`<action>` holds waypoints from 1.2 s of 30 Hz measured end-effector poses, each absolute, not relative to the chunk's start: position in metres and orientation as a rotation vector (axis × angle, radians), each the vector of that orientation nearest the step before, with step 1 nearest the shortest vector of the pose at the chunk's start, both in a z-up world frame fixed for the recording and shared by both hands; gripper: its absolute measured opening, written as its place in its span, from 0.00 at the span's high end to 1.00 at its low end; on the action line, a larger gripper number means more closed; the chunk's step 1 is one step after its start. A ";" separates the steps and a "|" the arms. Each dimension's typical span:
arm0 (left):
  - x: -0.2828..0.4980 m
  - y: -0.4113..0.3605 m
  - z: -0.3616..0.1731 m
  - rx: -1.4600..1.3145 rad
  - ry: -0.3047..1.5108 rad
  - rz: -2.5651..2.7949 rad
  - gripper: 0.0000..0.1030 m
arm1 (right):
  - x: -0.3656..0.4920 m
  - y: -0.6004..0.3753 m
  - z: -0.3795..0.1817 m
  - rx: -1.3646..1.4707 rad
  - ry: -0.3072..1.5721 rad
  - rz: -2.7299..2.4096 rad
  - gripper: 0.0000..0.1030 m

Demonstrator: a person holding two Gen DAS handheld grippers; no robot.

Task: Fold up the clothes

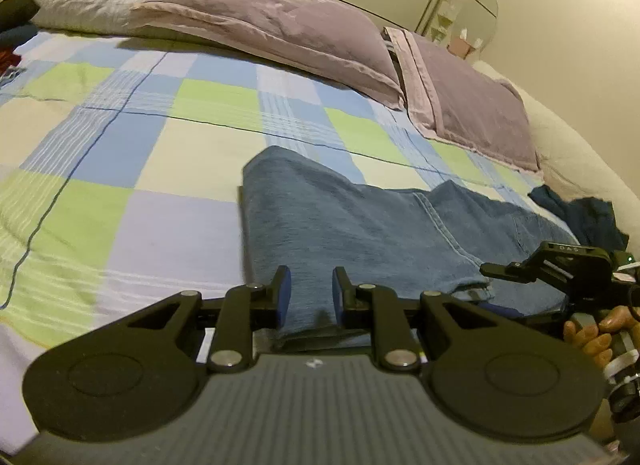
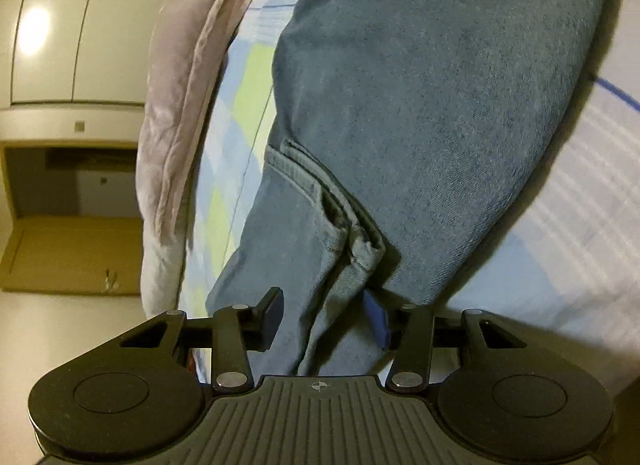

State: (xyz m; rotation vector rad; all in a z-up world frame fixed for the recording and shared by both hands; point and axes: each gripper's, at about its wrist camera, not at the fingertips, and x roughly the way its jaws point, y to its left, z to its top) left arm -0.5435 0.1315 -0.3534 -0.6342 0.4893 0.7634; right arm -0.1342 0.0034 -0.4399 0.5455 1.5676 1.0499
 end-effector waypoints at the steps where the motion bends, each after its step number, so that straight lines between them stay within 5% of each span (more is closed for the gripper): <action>1: -0.547 0.133 -0.354 -0.647 0.484 0.764 0.84 | -0.136 0.004 -0.438 0.541 1.565 1.034 0.53; 14: -0.542 0.142 -0.362 -0.675 0.485 0.745 0.84 | -0.139 0.005 -0.444 0.582 1.479 1.015 0.53; 16: -0.542 0.144 -0.364 -0.679 0.485 0.742 0.84 | -0.145 0.012 -0.437 0.507 1.411 1.070 0.96; 21: -0.531 0.144 -0.361 -0.666 0.488 0.705 0.84 | -0.169 -0.012 -0.378 0.363 0.997 1.307 0.96; 26: -0.506 0.142 -0.369 -0.654 0.547 0.668 0.84 | -0.129 -0.022 -0.437 0.344 1.176 1.089 0.96; 32: -0.497 0.141 -0.372 -0.645 0.568 0.657 0.84 | -0.132 -0.030 -0.404 0.352 1.051 1.147 0.96; 36: -0.493 0.141 -0.376 -0.632 0.602 0.669 0.85 | -0.127 -0.026 -0.423 0.305 1.167 1.081 0.96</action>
